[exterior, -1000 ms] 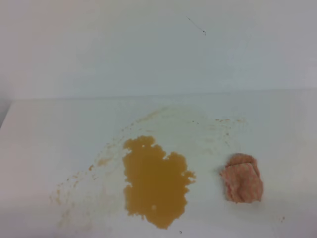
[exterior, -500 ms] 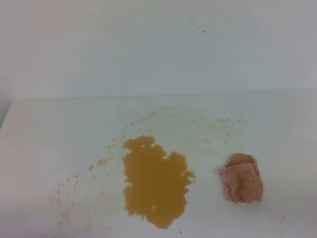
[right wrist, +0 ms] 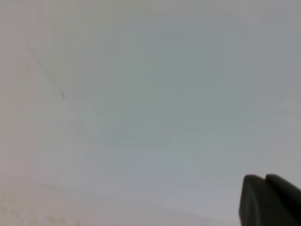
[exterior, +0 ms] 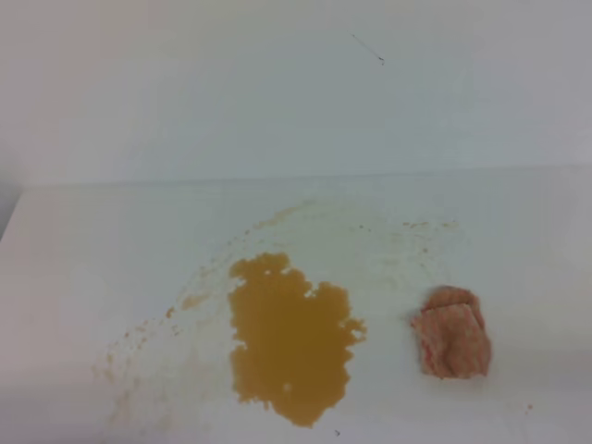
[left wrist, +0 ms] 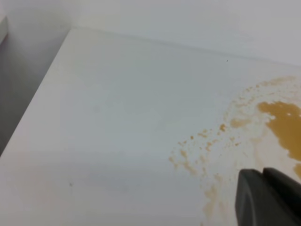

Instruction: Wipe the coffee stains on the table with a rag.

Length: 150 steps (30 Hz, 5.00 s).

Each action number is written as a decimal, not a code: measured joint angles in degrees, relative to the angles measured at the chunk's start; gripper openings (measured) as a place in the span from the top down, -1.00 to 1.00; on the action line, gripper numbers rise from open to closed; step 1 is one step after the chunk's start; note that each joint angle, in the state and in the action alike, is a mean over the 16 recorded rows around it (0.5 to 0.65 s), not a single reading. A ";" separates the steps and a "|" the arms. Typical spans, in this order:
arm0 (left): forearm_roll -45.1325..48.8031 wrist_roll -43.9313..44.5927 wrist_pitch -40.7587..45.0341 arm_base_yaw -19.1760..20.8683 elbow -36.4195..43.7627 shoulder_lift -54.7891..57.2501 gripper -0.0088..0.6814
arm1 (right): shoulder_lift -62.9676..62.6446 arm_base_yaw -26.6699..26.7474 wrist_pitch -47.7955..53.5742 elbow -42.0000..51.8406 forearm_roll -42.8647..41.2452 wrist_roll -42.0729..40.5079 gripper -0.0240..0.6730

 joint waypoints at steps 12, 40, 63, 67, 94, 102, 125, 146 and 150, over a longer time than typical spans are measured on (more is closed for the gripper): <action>0.00 0.00 0.00 0.00 0.00 0.00 0.98 | 1.22 0.06 -7.29 -7.16 1.81 8.33 0.94; 0.00 0.00 0.00 0.00 0.00 0.00 0.98 | 48.78 0.14 41.36 -42.74 18.71 -1.56 0.94; 0.24 0.00 -0.23 0.00 0.00 0.00 0.98 | 94.62 15.53 54.82 -68.14 15.93 -10.63 -0.11; 0.48 0.00 -0.29 0.00 0.00 0.00 0.98 | 100.17 18.25 52.66 -69.52 12.20 -7.88 -0.25; 0.97 0.00 -0.32 0.00 0.00 0.00 0.98 | 115.67 21.87 50.43 -73.20 -0.34 3.92 0.46; 0.97 0.00 -0.32 0.00 0.00 0.00 0.98 | 116.08 23.49 57.56 -82.01 1.94 -0.84 0.78; 1.20 0.00 -0.36 0.00 0.00 0.00 0.98 | 123.85 48.22 55.96 -96.30 11.31 -15.21 0.80; 1.26 0.00 -0.36 0.00 0.00 0.00 0.98 | 130.02 38.09 51.69 -96.77 7.31 -14.75 0.81; 1.26 0.00 -0.36 0.00 0.00 0.00 0.98 | 129.58 36.05 51.95 -96.78 8.31 -16.35 0.81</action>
